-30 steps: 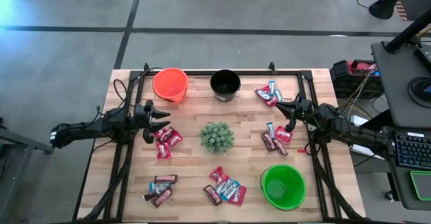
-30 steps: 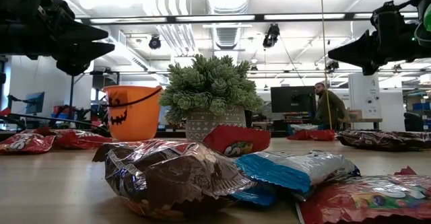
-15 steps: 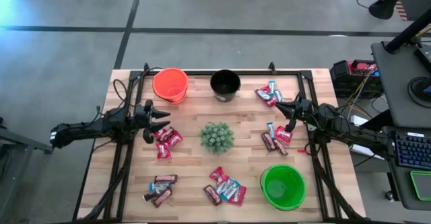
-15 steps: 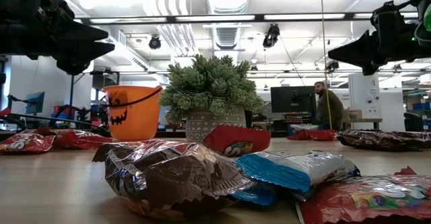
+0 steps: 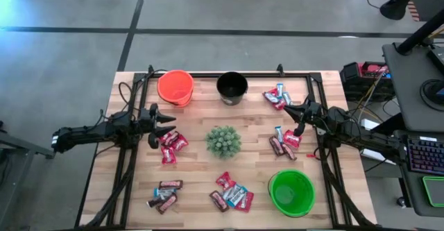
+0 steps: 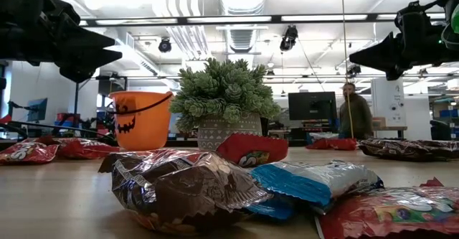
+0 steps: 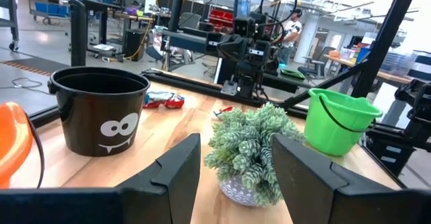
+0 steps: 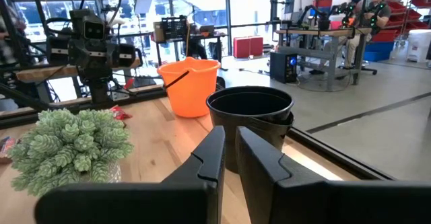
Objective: Organize candy in baskets
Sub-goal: Put the white chocolate bar into the black bucket
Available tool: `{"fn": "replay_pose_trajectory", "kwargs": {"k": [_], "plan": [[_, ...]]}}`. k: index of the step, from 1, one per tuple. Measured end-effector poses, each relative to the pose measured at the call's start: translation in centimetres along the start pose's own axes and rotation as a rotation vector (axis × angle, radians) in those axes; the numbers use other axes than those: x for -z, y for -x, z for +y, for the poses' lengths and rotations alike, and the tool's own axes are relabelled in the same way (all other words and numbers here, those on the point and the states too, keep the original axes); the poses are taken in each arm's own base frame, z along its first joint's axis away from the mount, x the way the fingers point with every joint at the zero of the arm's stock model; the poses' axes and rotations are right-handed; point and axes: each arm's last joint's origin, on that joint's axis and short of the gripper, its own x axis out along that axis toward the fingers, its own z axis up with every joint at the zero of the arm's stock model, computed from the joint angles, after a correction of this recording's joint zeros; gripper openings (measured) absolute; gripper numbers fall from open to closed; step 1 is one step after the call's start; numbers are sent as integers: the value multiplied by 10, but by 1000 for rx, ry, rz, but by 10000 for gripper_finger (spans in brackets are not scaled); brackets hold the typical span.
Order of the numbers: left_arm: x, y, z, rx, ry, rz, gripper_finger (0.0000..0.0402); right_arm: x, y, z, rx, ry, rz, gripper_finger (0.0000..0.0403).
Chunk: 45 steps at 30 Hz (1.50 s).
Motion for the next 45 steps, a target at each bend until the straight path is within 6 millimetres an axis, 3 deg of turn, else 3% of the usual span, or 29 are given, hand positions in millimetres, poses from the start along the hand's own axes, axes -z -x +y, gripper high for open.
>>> {"fn": "replay_pose_trajectory", "kwargs": {"k": [24, 33, 45], "plan": [[-2, 0, -1, 8, 45, -23, 167, 0, 0, 0, -1, 0, 0, 29], [-19, 2, -3, -25, -37, -73, 167, 0, 0, 0, 0, 0, 0, 29], [-20, 0, -2, -81, -45, -50, 167, 0, 0, 0, 0, 0, 0, 29]]}}
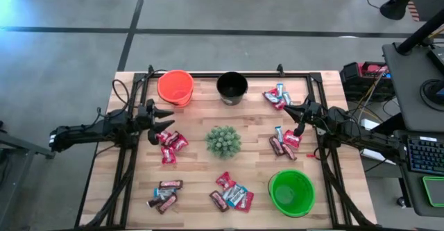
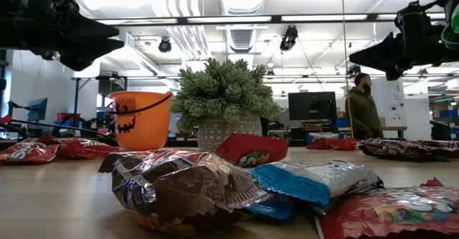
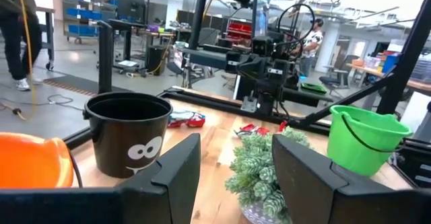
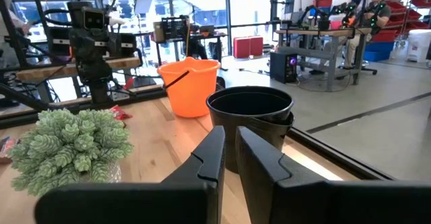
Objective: Organize candy in baskets
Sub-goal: Put the white chocolate bar into the black bucket
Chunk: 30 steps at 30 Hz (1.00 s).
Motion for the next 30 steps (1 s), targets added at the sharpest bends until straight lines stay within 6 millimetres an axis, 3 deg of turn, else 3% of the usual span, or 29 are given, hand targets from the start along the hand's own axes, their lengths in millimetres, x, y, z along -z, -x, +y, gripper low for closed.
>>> {"fn": "replay_pose_trajectory", "kwargs": {"k": [9, 16, 30], "plan": [[3, -3, 0, 11, 55, 33, 167, 0, 0, 0, 0, 0, 0, 29], [-5, -3, 1, -57, 151, -55, 155, 0, 0, 0, 0, 0, 0, 29], [-14, -3, -1, -25, 253, -156, 131, 0, 0, 0, 0, 0, 0, 29]]}}
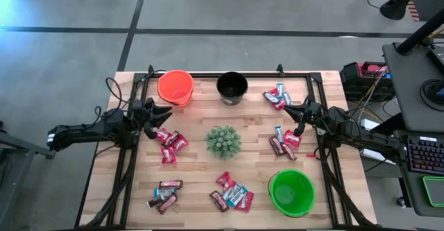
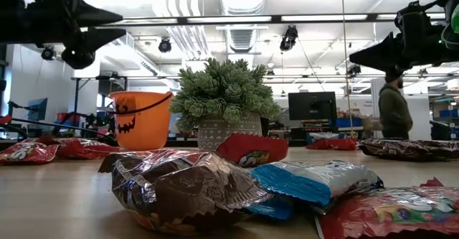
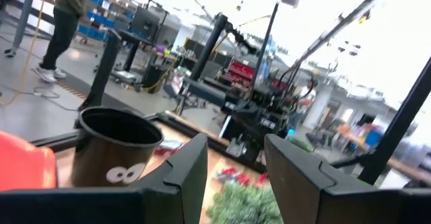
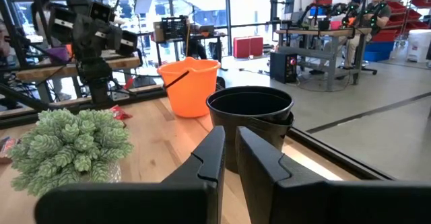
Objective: Organize candy in baskets
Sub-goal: Put the white chocolate bar into the black bucket
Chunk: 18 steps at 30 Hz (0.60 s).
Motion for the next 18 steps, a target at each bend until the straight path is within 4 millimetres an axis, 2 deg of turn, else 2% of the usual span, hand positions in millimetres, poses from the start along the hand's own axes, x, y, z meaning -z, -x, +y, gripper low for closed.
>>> {"fn": "replay_pose_trajectory", "kwargs": {"k": [3, 10, 18], "plan": [[-3, 0, -1, 12, 36, -27, 127, 0, 0, 0, 0, 36, 0, 29], [-3, 0, -1, 6, 40, -36, 120, 0, 0, 0, 0, 276, 0, 29], [-5, 0, 0, -30, 56, -64, 113, 0, 0, 0, 0, 232, 0, 29]]}}
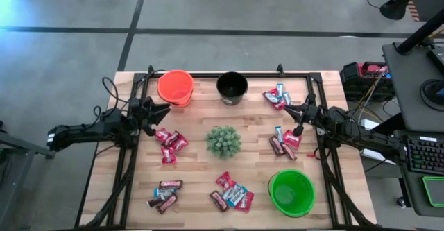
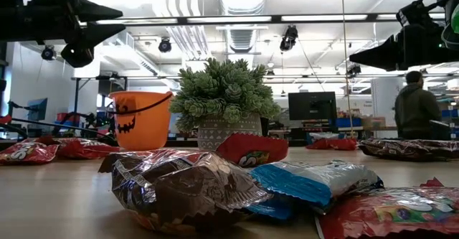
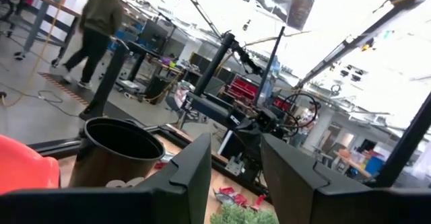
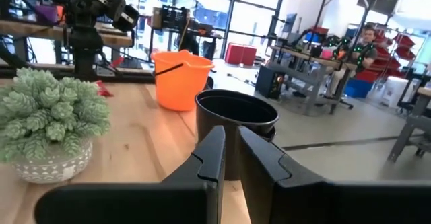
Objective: Organize candy in baskets
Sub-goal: Put the white chocolate bar into the black bucket
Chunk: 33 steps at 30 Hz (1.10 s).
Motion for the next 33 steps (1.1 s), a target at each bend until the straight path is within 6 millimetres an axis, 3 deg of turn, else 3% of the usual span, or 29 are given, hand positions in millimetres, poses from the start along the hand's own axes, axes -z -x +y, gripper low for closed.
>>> {"fn": "replay_pose_trajectory", "kwargs": {"k": [16, 22, 33], "plan": [[0, 0, 0, -5, 99, -4, 111, 0, 0, 0, 0, -234, -2, 29], [-4, 0, -1, 12, 118, -40, 111, -1, 0, 0, 1, -208, -8, 29], [-4, 0, -2, 13, 118, -41, 111, -1, 0, 0, -1, -391, -6, 29]]}}
